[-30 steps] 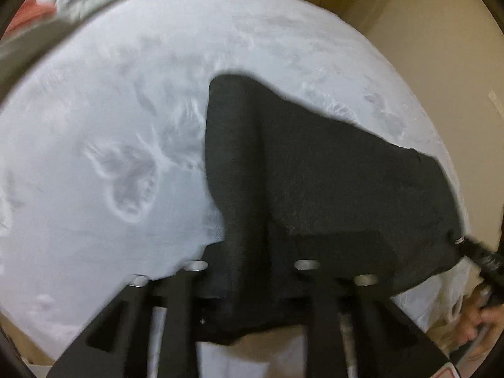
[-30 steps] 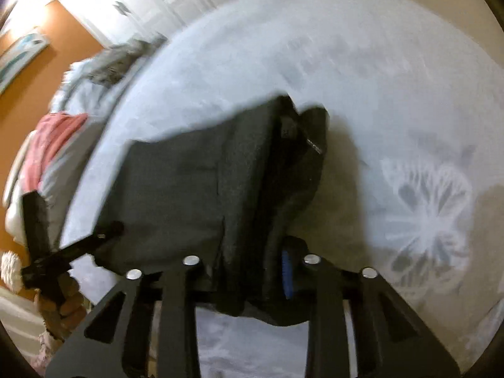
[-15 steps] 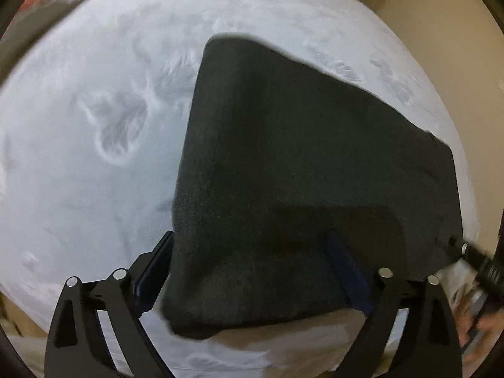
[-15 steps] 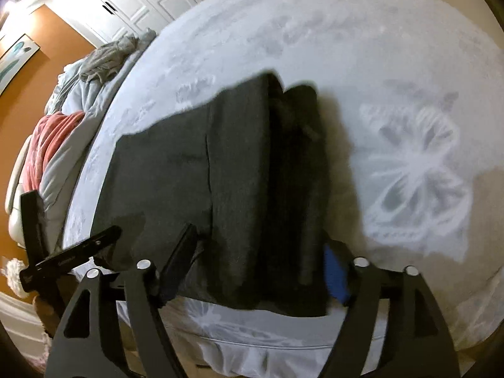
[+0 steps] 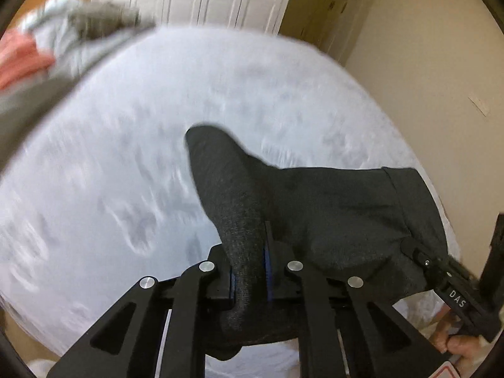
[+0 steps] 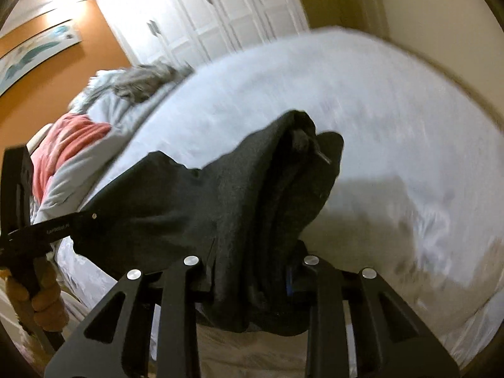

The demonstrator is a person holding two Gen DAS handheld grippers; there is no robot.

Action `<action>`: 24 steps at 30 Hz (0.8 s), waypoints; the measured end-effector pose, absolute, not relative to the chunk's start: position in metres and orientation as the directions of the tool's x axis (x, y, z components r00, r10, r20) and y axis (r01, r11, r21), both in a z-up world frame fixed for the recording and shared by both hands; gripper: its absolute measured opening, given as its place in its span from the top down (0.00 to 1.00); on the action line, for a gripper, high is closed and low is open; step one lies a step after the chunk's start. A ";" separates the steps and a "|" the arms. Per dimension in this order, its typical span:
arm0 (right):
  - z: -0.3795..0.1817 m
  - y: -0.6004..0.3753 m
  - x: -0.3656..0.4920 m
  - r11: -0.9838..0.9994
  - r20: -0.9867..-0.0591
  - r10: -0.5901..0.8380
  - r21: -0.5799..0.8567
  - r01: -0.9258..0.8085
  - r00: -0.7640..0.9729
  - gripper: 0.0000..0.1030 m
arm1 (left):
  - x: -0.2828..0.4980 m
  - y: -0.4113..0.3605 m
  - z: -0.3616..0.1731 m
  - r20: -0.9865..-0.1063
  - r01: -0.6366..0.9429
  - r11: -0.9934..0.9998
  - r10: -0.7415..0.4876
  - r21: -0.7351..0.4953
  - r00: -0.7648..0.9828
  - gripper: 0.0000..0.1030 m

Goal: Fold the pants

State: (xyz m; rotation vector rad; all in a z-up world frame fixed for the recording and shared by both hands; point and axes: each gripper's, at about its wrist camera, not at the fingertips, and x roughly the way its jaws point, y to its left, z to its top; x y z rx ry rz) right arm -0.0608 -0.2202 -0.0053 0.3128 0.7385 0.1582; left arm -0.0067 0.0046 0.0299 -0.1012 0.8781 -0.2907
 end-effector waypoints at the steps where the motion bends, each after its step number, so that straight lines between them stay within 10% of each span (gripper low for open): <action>1: 0.003 -0.217 -0.062 0.944 -0.620 0.250 0.328 -0.044 0.744 0.74 | -0.013 0.005 0.047 -0.712 0.220 0.955 -0.294 -0.197 0.638 0.91; 24: 0.259 -0.223 -0.041 0.943 -0.055 0.314 0.137 -0.305 0.948 0.73 | -0.015 0.023 0.317 -0.148 0.266 0.963 -0.270 -0.052 0.951 0.92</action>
